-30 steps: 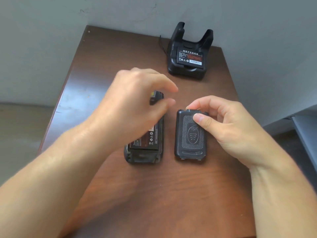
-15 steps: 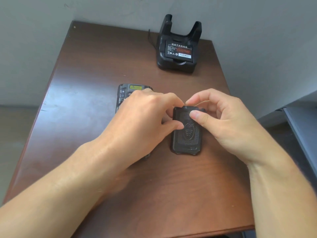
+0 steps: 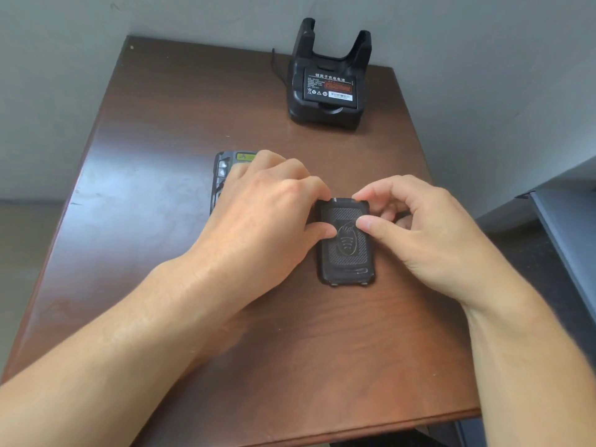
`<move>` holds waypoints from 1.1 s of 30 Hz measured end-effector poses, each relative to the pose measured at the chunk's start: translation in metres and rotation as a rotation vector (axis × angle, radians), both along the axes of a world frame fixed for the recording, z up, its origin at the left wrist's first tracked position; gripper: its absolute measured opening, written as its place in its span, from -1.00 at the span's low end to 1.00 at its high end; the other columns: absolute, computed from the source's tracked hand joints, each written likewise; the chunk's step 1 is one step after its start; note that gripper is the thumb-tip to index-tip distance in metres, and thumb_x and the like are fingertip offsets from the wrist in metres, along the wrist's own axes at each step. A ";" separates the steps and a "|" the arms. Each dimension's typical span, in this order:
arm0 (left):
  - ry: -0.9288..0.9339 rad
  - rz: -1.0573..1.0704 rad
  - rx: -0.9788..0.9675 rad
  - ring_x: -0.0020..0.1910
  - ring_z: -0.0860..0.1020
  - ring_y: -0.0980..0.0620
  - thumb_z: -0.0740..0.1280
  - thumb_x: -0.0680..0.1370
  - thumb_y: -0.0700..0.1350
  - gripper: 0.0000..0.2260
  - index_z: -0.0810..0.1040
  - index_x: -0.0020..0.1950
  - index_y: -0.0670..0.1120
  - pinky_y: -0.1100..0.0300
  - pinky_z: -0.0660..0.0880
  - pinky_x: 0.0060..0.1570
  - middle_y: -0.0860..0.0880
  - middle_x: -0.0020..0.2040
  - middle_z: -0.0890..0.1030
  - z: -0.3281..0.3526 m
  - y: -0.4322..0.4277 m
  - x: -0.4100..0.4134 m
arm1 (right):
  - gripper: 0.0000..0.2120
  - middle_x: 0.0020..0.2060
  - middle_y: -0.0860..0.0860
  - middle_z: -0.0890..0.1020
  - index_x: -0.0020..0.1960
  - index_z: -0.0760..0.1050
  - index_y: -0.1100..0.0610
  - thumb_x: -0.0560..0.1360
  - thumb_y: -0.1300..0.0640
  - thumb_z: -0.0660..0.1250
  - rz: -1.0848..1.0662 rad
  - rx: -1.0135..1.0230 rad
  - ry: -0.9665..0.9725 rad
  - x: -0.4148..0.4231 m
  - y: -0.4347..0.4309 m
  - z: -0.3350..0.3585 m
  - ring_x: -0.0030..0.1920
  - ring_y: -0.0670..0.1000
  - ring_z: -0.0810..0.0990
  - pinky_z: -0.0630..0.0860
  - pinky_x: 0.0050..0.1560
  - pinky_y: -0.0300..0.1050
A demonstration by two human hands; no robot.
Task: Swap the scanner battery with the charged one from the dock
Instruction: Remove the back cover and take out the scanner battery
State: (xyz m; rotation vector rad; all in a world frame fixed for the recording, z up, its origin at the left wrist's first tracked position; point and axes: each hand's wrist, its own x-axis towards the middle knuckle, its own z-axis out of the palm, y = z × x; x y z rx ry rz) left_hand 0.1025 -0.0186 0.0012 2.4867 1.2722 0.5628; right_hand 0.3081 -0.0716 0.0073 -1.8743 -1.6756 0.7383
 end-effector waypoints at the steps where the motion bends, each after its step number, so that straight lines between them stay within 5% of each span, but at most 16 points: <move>1: 0.017 0.000 0.003 0.23 0.42 -0.10 0.43 0.46 0.21 -0.65 0.64 0.19 0.12 -0.04 0.33 0.17 0.10 0.10 0.59 -0.001 0.000 0.000 | -0.80 -0.09 -0.12 0.59 0.08 0.64 -0.12 0.48 0.08 0.49 0.009 -0.011 -0.046 -0.001 0.000 -0.001 -0.10 -0.09 0.58 0.46 -0.05 -0.28; 4: 0.051 0.000 0.014 0.22 0.43 -0.12 0.44 0.45 0.21 -0.68 0.69 0.13 0.12 -0.07 0.34 0.18 0.09 0.08 0.58 -0.002 0.000 0.000 | -0.85 -0.08 -0.17 0.58 0.04 0.63 -0.11 0.49 0.07 0.48 0.016 -0.032 -0.132 -0.001 0.001 0.000 -0.09 -0.13 0.57 0.39 -0.07 -0.38; 10: 0.061 -0.002 0.033 0.16 0.46 -0.14 0.46 0.44 0.20 -0.73 0.72 0.05 0.10 -0.09 0.39 0.12 0.09 0.03 0.61 -0.002 0.000 0.001 | -0.87 -0.08 -0.12 0.62 -0.03 0.61 -0.10 0.46 0.06 0.51 0.008 -0.020 -0.132 -0.001 0.002 0.003 -0.10 -0.10 0.60 0.49 -0.05 -0.23; 22: -0.072 0.130 0.080 0.16 0.54 -0.11 0.48 0.44 0.13 -0.64 0.65 0.21 0.11 -0.11 0.51 0.10 0.08 0.15 0.64 0.028 0.017 -0.046 | -0.69 -0.06 -0.09 0.67 0.13 0.58 -0.11 0.43 0.09 0.53 0.000 0.198 0.062 -0.032 0.010 0.038 -0.05 -0.04 0.65 0.58 -0.12 -0.17; 33: -0.086 0.107 -0.107 0.29 0.56 0.07 0.47 0.37 0.28 -0.48 0.63 0.27 0.12 0.01 0.51 0.21 0.20 0.31 0.59 0.016 0.012 -0.101 | -0.37 0.14 -0.12 0.64 0.38 0.51 -0.04 0.34 0.03 0.60 0.221 0.194 -0.019 -0.083 0.017 0.023 0.18 -0.13 0.62 0.65 -0.04 -0.17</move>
